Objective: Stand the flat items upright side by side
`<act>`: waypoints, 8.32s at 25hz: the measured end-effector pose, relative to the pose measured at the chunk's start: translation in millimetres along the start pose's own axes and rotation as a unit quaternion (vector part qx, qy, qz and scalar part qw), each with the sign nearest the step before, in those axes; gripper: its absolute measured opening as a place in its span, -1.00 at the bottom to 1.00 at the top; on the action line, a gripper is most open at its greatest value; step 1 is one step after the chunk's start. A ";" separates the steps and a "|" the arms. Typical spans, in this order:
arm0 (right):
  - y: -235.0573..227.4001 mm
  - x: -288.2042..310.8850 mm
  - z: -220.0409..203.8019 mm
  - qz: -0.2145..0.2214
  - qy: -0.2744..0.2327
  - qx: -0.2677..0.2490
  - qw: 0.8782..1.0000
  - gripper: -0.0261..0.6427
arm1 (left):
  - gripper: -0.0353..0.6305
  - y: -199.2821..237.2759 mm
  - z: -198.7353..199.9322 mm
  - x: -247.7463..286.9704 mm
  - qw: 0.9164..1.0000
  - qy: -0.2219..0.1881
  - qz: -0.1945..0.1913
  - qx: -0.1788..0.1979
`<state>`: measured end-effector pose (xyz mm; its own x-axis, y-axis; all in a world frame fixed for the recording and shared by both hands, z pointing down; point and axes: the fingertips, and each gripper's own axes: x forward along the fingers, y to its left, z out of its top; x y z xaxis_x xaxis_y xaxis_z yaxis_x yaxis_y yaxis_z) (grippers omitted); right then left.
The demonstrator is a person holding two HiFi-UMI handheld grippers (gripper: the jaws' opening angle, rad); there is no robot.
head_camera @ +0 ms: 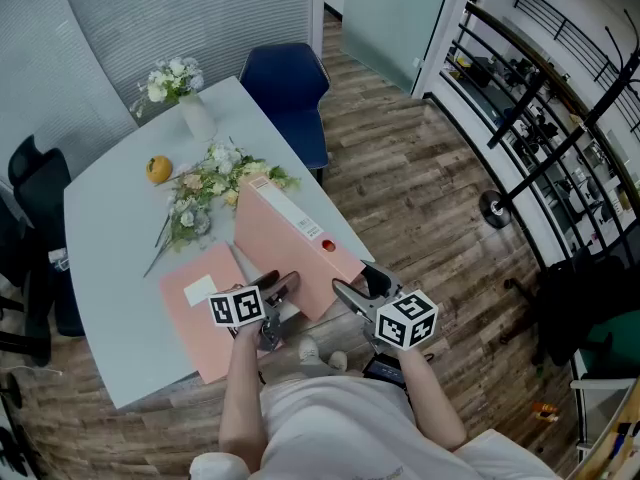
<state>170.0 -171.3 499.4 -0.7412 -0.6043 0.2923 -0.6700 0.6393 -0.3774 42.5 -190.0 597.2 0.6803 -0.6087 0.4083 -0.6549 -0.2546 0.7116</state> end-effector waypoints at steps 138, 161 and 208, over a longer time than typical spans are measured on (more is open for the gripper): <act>83.2 218.7 41.0 0.029 0.353 -0.204 0.912 0.06 | -0.03 30.2 63.9 -43.9 0.994 -0.032 -0.099 -0.020; 81.6 216.1 46.0 0.024 0.333 -0.208 0.919 0.04 | -0.03 24.4 66.0 -35.8 0.993 -0.030 -0.108 -0.019; 97.6 182.7 105.6 0.006 0.164 -0.182 0.969 0.02 | -0.03 -11.1 81.6 -49.7 0.981 -0.083 -0.168 -0.055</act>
<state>-26.4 -269.5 423.2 -0.6820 -0.4502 0.5763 -0.5872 0.8069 -0.0646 -10.9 -218.2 522.4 0.7824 -0.6209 0.0484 -0.3580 -0.3848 0.8508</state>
